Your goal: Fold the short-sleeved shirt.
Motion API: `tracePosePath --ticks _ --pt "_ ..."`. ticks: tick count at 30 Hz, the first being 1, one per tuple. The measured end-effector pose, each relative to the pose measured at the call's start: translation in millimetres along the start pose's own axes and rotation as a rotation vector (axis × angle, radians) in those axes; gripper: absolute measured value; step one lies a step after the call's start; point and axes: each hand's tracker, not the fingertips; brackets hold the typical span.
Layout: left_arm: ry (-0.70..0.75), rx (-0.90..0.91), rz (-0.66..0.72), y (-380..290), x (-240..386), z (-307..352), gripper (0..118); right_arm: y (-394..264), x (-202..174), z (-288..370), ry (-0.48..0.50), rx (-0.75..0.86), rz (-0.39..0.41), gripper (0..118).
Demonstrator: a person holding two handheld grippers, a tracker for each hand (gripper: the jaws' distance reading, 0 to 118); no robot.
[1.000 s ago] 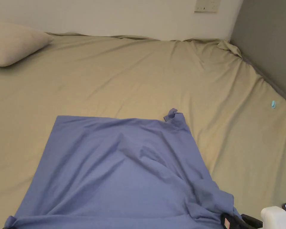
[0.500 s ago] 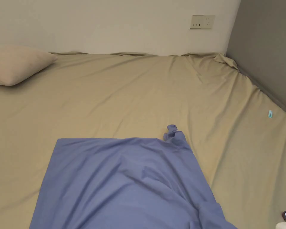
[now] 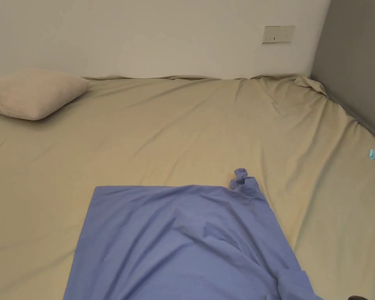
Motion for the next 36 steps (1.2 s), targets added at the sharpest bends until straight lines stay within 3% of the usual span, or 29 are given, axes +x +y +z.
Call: tracePosePath --ticks 6,13,14,16,17,21,26,27,28,30,32,33,36 --pt "-0.043 0.014 0.003 42 -1 -53 0 13 1 -21 0.019 -0.006 0.035 3" --pt "-0.161 -0.078 0.104 176 -18 -232 0 41 -2 -70 0.045 0.009 0.074 3" --pt "-0.193 -0.122 0.115 195 -21 -268 18 45 -3 -79 0.054 0.012 0.066 3" --pt "-0.184 -0.245 0.150 224 -25 -341 118 52 -4 -96 0.065 0.012 0.056 3" --pt "-0.149 -0.336 0.165 231 -25 -381 118 56 -6 -105 0.065 0.009 0.056 3" --pt "0.001 -0.500 0.108 241 -34 -486 118 63 -11 -134 0.074 -0.023 0.050 3" --pt "0.022 -0.566 0.114 224 -53 -540 116 63 -12 -164 0.088 -0.064 0.049 3" --pt "0.016 -0.581 0.119 218 -55 -545 105 63 -12 -170 0.092 -0.069 0.050 3" --pt "-0.001 -0.588 0.131 213 -56 -548 77 63 -12 -174 0.096 -0.075 0.050 3" --pt "0.005 -0.513 0.054 209 -52 -535 70 62 -13 -182 0.097 -0.084 0.056 3" --pt "-0.028 -0.529 -0.001 213 -49 -527 15 63 -13 -188 0.100 -0.082 0.053 3" --pt "-0.063 -0.535 0.028 214 -47 -522 3 66 -12 -193 0.113 -0.088 0.041 3" --pt "-0.042 -0.539 0.012 222 -40 -507 3 75 -6 -209 0.120 -0.088 0.028 3"
